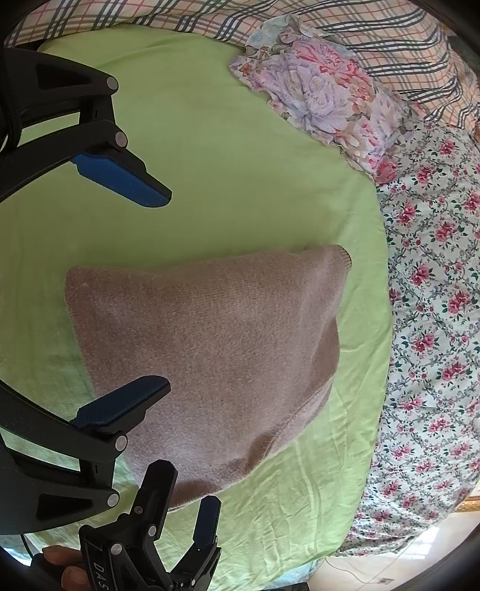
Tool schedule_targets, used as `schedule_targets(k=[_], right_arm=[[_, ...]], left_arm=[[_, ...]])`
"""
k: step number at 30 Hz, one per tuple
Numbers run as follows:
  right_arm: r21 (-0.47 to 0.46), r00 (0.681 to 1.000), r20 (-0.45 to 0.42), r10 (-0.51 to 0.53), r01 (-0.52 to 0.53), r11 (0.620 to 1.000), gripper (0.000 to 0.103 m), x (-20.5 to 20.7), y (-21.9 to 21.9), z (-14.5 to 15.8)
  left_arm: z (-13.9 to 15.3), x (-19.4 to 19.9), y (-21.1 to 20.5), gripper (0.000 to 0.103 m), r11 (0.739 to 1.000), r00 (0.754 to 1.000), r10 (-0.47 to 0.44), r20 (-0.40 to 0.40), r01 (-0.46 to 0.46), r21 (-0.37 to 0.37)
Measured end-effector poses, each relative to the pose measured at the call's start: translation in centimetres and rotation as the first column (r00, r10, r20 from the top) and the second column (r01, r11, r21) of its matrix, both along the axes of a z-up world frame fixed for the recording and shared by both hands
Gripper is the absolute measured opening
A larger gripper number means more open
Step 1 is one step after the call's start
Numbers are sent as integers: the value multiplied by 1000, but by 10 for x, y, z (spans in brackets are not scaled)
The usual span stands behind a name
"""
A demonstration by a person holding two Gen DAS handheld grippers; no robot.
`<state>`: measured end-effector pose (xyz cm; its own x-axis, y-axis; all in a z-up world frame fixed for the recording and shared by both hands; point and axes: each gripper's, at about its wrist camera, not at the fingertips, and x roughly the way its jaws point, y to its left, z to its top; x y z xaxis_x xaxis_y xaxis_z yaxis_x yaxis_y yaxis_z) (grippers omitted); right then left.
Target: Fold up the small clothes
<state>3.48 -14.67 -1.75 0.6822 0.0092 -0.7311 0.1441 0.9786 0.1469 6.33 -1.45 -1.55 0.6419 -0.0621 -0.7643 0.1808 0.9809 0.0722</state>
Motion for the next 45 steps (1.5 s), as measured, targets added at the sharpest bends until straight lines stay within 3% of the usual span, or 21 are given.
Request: schedule_targets(k=[28,45], right_arm=[[5,1000,9,0,0,1000,97,-1,-1,5],[-1,1000,20,-8,8,1000,97,14,-16,10]], left_arm=[[3,-1,-5,94,1000,1000,2,2,-2,-1],[6,24,-7,94,1000,1000,5,21,-5,4]])
